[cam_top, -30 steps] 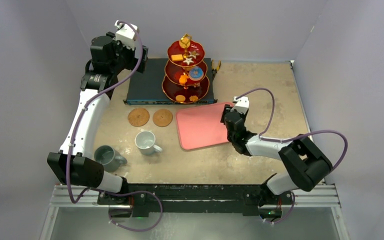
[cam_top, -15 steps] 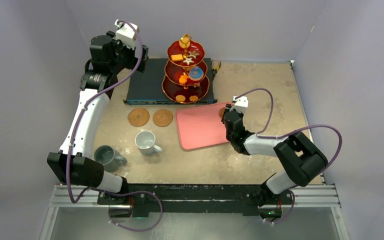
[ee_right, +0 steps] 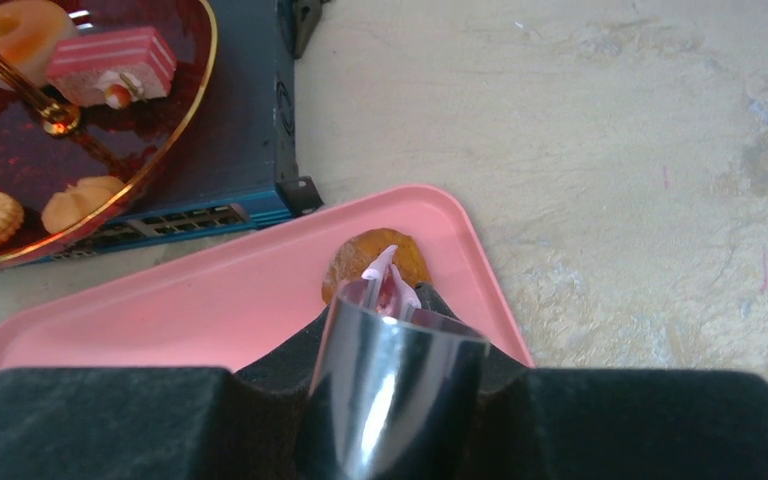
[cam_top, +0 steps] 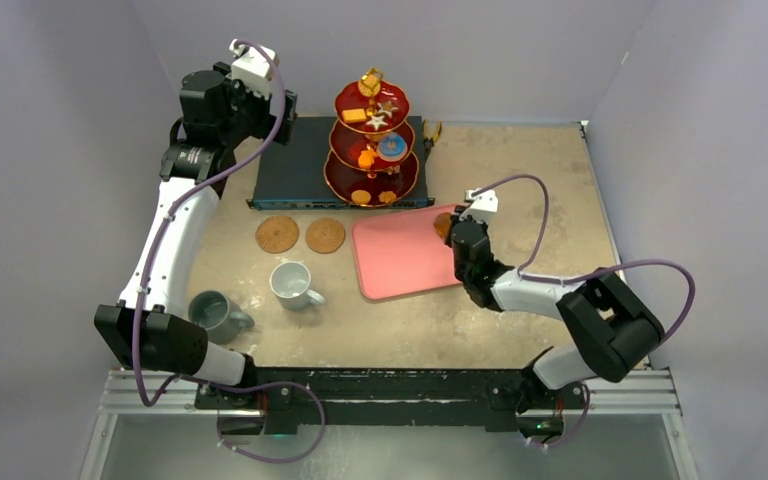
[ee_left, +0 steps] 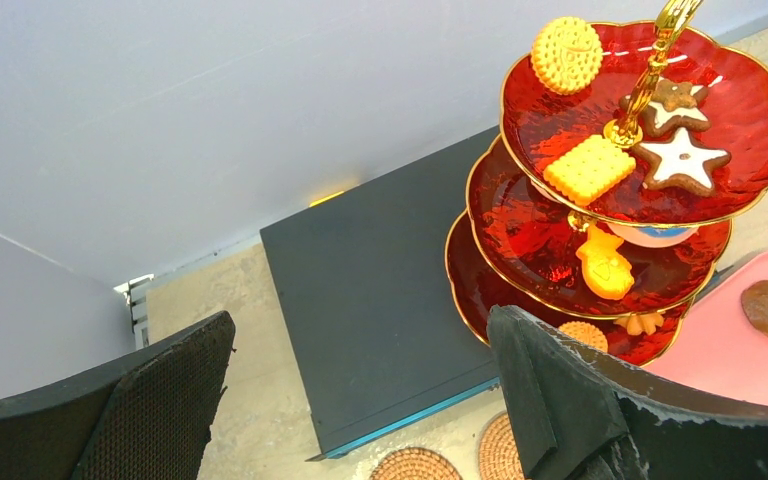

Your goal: Serve the afternoon tea

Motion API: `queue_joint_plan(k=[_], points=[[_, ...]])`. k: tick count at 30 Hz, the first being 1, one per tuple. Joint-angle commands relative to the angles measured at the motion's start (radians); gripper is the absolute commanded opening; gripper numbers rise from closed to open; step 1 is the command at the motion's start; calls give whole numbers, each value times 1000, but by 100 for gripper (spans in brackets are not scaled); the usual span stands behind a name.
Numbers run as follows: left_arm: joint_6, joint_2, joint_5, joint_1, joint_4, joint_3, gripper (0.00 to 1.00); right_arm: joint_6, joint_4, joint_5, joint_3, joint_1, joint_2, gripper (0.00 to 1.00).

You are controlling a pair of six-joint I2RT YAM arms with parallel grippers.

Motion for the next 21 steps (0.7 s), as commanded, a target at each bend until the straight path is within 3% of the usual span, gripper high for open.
queue_joint_plan(k=[1,11,21], points=[[-8,-21,12,9,14,34,99,-33,38,-17,-4,4,-51,20],[-5,-21,11,8,13,37,99,-67,63,39,41,0,27,37],[-3,-16,14,10,17,34,99,-59,65,73,61,-9,65,39]])
